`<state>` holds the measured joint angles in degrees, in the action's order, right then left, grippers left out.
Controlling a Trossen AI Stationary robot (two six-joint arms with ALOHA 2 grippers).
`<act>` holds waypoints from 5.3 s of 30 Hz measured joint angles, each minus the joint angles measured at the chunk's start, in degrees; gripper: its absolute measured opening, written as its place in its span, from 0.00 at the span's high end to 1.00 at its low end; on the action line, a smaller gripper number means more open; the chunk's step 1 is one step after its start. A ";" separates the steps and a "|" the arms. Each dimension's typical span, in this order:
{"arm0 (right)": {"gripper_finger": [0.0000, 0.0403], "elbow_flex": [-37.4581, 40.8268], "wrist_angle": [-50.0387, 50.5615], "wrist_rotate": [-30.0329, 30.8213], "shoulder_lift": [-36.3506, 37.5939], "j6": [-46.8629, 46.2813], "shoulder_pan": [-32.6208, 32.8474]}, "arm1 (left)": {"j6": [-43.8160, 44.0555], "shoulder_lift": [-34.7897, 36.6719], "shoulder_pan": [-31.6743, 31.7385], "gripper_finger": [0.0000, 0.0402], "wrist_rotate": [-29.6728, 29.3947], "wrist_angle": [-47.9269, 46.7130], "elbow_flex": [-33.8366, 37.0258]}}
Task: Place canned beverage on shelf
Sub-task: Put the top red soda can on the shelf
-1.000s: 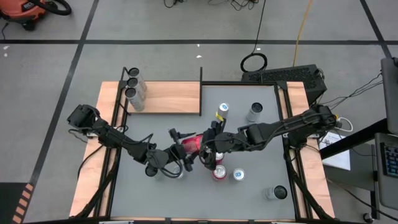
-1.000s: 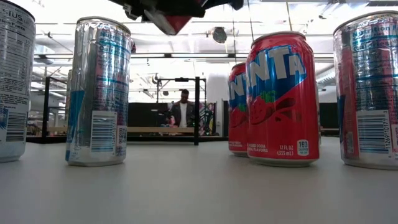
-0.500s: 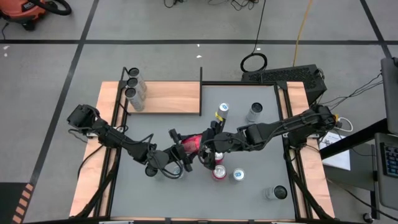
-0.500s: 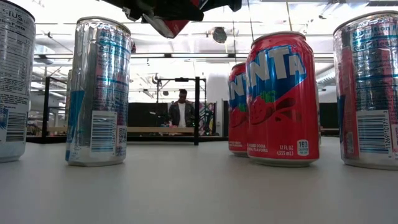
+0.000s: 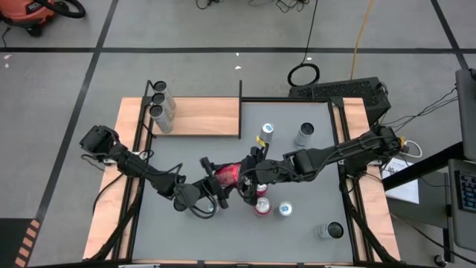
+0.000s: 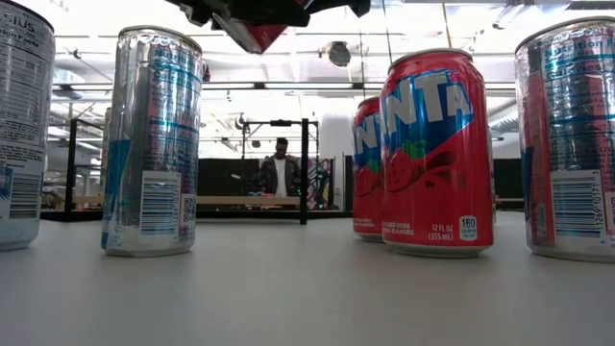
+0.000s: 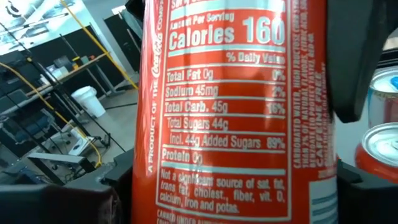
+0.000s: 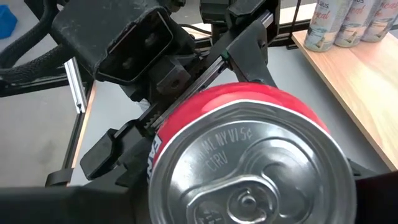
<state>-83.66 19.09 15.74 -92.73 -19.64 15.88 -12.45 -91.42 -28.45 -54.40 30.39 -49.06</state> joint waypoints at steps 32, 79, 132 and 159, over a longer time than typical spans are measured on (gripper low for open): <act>0.34 -0.02 1.73 0.38 0.20 1.44 -0.02 | -0.48 0.06 -0.08 0.28 0.88 -0.59 0.11; 0.33 -0.04 4.11 7.90 -0.67 48.24 14.15 | 17.89 2.27 10.13 0.28 62.02 -6.04 0.11; 0.40 0.15 9.18 -1.58 -2.19 35.98 9.57 | 15.05 2.40 9.99 0.05 48.58 -4.93 -0.13; 0.40 0.04 13.04 2.13 -2.12 17.76 3.46 | 16.50 4.50 -1.51 0.05 11.81 -17.47 -0.02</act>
<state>-83.61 32.13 17.87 -94.85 -1.88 19.34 4.05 -86.91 -29.96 -42.58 12.92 -49.08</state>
